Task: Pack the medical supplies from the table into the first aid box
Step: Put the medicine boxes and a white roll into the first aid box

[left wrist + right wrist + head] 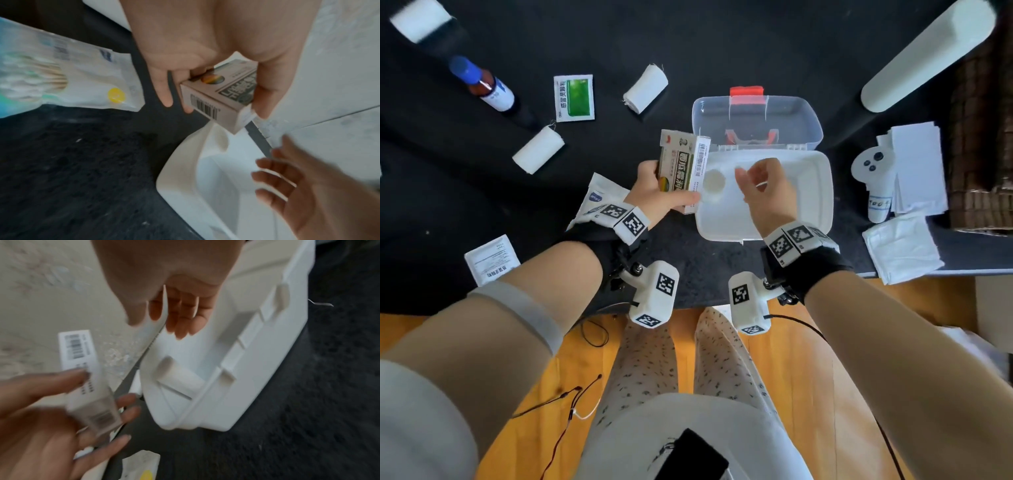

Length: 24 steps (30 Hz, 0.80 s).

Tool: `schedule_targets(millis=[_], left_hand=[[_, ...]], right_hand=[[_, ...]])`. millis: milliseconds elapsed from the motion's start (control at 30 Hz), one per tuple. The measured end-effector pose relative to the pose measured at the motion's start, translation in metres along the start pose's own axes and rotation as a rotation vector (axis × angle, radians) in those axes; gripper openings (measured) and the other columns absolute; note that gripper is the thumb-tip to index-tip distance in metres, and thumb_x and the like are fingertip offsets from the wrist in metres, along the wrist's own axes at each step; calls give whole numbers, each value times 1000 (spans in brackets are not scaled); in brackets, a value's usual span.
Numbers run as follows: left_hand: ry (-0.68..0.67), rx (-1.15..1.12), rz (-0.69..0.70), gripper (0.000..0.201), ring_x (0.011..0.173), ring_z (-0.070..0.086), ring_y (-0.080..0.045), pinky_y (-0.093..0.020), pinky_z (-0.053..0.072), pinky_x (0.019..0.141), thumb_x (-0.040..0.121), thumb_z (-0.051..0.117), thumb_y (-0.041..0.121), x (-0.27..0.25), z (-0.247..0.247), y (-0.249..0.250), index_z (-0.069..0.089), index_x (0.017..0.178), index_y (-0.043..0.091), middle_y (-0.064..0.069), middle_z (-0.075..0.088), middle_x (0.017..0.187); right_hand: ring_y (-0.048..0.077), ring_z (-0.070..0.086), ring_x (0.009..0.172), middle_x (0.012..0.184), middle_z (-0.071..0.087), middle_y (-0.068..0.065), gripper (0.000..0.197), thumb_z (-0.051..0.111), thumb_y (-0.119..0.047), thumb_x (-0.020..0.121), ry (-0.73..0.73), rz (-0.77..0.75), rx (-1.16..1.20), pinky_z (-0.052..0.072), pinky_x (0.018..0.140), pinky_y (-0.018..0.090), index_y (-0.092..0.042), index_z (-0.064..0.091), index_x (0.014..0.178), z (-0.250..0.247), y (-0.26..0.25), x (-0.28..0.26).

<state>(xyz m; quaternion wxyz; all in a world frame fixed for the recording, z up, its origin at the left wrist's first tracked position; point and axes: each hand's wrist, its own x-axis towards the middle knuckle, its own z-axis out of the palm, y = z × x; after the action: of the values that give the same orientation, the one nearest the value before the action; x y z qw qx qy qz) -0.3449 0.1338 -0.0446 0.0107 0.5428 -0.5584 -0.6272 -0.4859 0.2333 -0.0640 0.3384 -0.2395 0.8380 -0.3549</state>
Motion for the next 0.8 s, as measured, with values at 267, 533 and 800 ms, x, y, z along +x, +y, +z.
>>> schedule_targets(millis=[267,533,800], left_hand=[[14,382,290,86,120,50,-24,-37,43,100,65,79,27,5,41,42,28,133,12,-6,50,133],[191,192,-9,49,96,61,-23,-38,54,84,75,68,8,30,32,5,51,121,11,-11,58,118],[89,-30,-121,9,82,66,-12,-33,57,74,81,65,12,35,25,-4,64,85,19,1,67,87]], right_hand=[[13,55,85,96,58,-2,40,66,-24,84,-61,-125,-67,49,74,16,-5,51,117,-36,-27,7],[29,57,105,115,64,7,33,66,-16,80,-20,-218,-514,44,92,39,-15,62,113,-70,12,32],[35,62,77,75,68,10,32,64,9,52,77,-441,-986,48,66,37,-10,68,78,-38,38,54]])
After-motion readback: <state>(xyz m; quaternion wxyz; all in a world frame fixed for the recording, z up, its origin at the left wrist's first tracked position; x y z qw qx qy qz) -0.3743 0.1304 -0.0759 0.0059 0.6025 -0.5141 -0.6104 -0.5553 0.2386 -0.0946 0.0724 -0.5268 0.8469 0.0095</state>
